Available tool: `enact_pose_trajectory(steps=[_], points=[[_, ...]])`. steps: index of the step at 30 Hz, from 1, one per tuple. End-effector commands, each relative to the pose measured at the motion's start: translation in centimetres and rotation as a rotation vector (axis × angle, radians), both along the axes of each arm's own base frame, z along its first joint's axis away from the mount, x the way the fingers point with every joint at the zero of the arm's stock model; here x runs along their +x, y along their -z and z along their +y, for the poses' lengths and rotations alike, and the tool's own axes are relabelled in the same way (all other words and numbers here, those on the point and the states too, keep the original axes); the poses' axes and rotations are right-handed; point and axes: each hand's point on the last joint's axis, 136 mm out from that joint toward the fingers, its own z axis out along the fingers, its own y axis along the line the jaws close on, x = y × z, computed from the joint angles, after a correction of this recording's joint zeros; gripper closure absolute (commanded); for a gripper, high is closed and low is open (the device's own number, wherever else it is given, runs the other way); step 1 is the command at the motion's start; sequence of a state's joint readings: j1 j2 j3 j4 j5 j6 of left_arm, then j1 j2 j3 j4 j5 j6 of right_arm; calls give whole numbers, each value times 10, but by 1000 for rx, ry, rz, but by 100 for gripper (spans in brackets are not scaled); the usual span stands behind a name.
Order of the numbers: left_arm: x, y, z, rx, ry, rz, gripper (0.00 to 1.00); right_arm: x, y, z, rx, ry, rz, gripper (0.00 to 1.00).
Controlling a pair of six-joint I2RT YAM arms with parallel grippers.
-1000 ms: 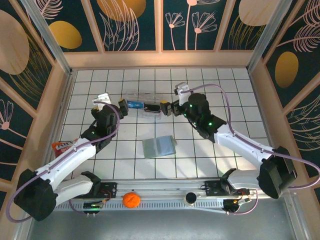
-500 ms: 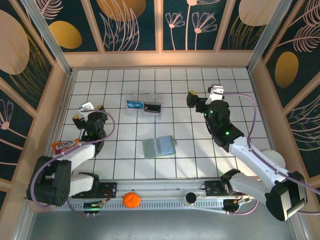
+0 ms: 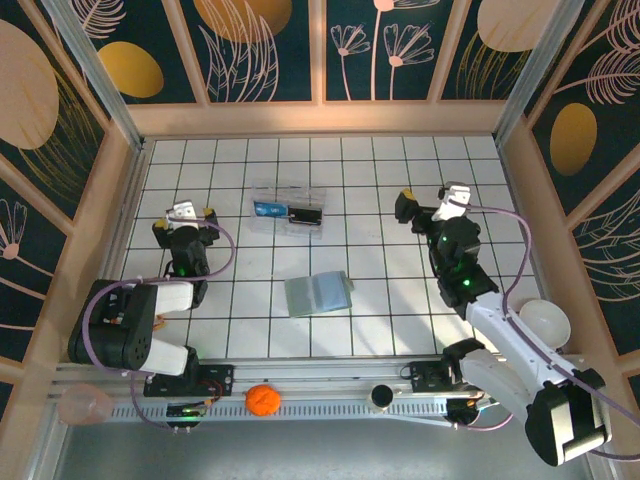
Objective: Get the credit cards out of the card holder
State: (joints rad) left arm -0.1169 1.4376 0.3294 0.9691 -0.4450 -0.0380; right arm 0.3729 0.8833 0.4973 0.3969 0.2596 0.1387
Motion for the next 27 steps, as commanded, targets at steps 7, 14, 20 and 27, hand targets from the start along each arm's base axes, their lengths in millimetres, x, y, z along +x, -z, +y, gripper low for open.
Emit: enact_pose_trajectory(steps=[7,14,20,27], points=[[13,-8,-10,-44,109,-55,1,2,-12,-14,22,24,-70,1],[9,-8,-7,-53,91,-87,1,-9,-20,-18,50,-5,-156,1],[-14,-9,1,-69,58,-170,1,-9,-19,-29,36,24,-174,1],[-14,-9,8,-75,13,-179,1,-1,-6,-73,6,149,-161,1]])
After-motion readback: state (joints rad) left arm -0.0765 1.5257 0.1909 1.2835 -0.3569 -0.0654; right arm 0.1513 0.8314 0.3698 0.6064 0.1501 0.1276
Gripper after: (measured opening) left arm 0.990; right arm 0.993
